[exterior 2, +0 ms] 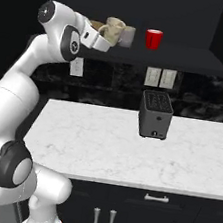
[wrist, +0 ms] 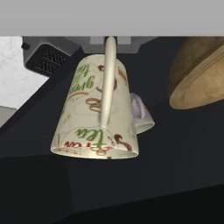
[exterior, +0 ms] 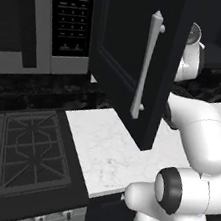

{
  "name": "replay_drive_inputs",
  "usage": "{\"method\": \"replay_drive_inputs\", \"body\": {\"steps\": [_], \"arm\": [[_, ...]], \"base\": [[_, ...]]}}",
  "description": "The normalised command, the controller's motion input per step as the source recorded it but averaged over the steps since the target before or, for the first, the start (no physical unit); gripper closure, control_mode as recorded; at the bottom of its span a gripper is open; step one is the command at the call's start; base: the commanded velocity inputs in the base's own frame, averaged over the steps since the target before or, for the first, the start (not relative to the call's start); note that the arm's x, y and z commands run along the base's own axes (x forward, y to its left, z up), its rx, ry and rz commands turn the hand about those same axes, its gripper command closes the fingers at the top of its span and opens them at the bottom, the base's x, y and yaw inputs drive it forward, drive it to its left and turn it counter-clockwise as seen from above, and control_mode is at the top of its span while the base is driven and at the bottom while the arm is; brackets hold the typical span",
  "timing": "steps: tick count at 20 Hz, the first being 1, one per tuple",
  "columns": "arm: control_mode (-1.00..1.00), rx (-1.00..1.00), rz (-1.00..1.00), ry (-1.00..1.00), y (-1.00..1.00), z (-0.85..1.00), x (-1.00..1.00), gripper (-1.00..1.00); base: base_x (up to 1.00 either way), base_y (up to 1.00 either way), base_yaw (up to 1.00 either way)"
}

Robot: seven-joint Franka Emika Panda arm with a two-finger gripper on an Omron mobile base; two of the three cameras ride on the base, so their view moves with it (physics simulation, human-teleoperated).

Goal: Gather all objects into one cabinet and sort the glasses and bowls to opposite sides.

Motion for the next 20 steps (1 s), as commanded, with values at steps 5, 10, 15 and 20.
{"method": "replay_drive_inputs", "body": {"steps": [5, 10, 15, 20], "arm": [[1.00, 0.00, 0.00, 0.00, 0.00, 0.00, 0.00, 1.00], [1.00, 0.00, 0.00, 0.00, 0.00, 0.00, 0.00, 1.00], [1.00, 0.00, 0.00, 0.00, 0.00, 0.00, 0.00, 1.00], [1.00, 0.00, 0.00, 0.00, 0.00, 0.00, 0.00, 1.00]], "base": [[0.02, -0.67, 0.13], [0.20, -1.00, 0.12], [0.23, -0.79, 0.17], [0.02, -0.07, 0.04]]}}
